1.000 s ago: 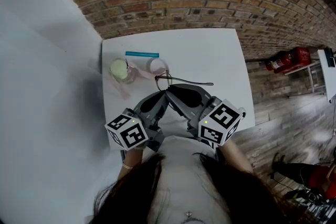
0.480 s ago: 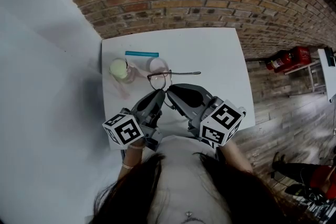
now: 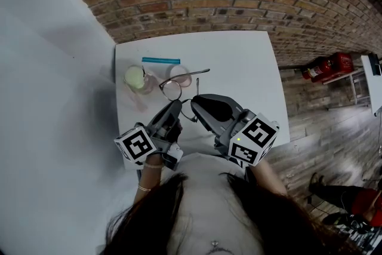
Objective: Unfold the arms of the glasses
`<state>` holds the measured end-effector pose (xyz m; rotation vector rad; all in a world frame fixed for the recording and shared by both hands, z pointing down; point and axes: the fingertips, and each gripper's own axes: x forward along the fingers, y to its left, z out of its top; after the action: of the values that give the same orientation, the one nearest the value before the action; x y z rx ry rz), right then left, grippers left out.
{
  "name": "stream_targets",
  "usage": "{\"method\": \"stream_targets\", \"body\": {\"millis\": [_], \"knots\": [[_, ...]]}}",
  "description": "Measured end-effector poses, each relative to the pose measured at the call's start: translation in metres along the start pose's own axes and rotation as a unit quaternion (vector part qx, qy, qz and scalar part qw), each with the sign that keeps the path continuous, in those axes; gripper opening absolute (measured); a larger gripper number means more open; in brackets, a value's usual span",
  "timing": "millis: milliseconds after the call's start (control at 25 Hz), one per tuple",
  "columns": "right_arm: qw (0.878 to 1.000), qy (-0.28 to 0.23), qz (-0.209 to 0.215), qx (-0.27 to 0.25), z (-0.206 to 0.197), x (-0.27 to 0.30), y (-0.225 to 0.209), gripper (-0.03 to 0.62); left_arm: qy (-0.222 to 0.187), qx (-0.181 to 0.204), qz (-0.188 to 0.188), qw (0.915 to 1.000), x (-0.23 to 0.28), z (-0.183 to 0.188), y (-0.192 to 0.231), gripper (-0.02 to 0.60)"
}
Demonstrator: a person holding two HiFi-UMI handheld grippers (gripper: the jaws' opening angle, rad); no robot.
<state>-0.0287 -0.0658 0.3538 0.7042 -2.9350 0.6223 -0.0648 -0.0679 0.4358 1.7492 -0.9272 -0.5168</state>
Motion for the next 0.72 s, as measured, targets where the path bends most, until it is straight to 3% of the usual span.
{"method": "stream_targets", "body": {"millis": [320, 720], "knots": [[1.0, -0.007, 0.003, 0.0, 0.003, -0.002, 0.001, 0.031, -0.022, -0.08, -0.019, 0.9964, -0.001, 0.003, -0.001, 0.021], [1.0, -0.013, 0.004, -0.001, 0.007, -0.003, 0.001, 0.029, -0.036, -0.111, -0.039, 0.9924, 0.0, 0.01, -0.004, 0.021]]}}
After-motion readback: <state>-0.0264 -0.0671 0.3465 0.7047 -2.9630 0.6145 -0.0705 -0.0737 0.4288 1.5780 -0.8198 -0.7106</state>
